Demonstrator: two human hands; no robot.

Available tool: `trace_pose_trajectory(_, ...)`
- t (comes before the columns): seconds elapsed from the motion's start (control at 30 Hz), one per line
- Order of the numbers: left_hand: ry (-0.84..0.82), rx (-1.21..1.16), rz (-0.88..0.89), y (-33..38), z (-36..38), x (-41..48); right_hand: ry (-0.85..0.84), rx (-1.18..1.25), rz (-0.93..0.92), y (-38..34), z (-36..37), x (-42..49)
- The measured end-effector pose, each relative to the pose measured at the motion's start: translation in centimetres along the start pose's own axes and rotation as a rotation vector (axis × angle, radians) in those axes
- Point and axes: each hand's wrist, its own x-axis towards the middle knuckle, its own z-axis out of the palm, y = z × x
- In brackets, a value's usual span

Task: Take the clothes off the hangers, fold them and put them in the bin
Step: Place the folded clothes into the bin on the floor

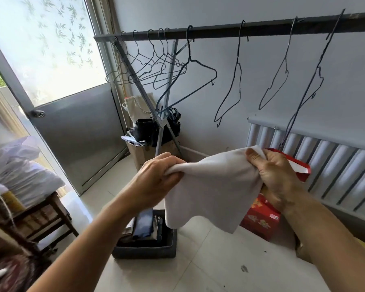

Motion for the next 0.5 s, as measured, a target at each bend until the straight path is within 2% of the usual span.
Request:
trace_pose_trajectory(0.1, 0.016, -0.135, -0.071, -1.2, -1.5, -0.7, 0.054, -0.173, -0.103, 0.5, 2.2, 1.4)
trace_pose_trajectory(0.23, 0.013, -0.622, -0.236, -3.2, -2.8, -2.7, 0.127, -0.254, -0.179, 1.4, 6.2, 2.9)
trace_pose_trajectory(0.33, 0.033, -0.928, -0.477, -4.4, -4.0, -4.3, 0.161, -0.312, -0.134, 2.6, 9.6, 4.6)
trace_pose_trajectory(0.4, 0.080, -1.035, -0.612, -5.7, -4.7, -4.9, 0.158, -0.401, -0.107, 3.2, 11.6, 5.3)
trace_pose_trajectory(0.5, 0.154, -1.091, -0.776, -8.1, -5.8, -5.6, 0.126, -0.365, -0.115, 3.8, 15.1, 6.3)
